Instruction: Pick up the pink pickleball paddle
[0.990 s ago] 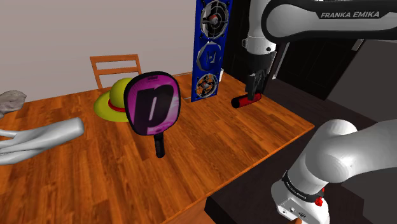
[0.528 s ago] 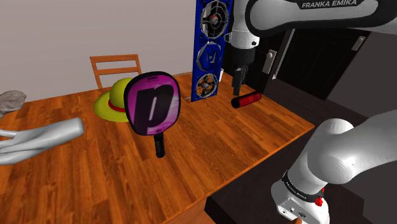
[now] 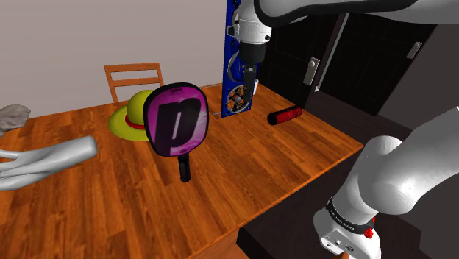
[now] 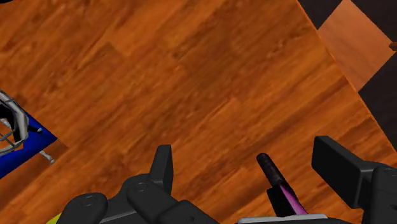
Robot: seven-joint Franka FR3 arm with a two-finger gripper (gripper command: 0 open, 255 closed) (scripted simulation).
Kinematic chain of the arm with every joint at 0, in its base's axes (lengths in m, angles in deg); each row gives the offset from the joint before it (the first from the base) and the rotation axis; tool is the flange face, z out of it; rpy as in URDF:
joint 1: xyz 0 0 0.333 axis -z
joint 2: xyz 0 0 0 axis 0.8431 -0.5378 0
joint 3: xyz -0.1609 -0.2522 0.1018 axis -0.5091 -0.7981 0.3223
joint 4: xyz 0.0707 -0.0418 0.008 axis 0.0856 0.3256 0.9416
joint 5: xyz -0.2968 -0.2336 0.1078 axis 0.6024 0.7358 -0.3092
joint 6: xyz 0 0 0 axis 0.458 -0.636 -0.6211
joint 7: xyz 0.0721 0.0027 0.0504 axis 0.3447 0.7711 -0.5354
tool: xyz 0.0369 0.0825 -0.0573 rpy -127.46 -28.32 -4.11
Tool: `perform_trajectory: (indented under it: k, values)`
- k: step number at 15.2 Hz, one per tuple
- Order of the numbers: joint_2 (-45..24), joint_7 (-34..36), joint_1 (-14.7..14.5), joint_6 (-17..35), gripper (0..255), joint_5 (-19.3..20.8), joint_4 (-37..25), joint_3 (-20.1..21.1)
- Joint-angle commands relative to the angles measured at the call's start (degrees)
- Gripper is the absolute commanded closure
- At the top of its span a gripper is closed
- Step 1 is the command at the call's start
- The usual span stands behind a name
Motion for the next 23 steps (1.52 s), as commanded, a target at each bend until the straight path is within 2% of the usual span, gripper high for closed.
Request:
perform_trajectory:
  k: [1, 15, 23]
  values:
    - [-2.4, -3.3, -1.4, 0.6, 0, -1.0, -2.9, 0.3]
    - [-17.2, -24.2, -9.4, -0.7, 0, -8.0, -25.9, 4.1]
    - [-16.2, -25.4, -9.6, 5.2, 0, -8.4, -19.0, 4.3]
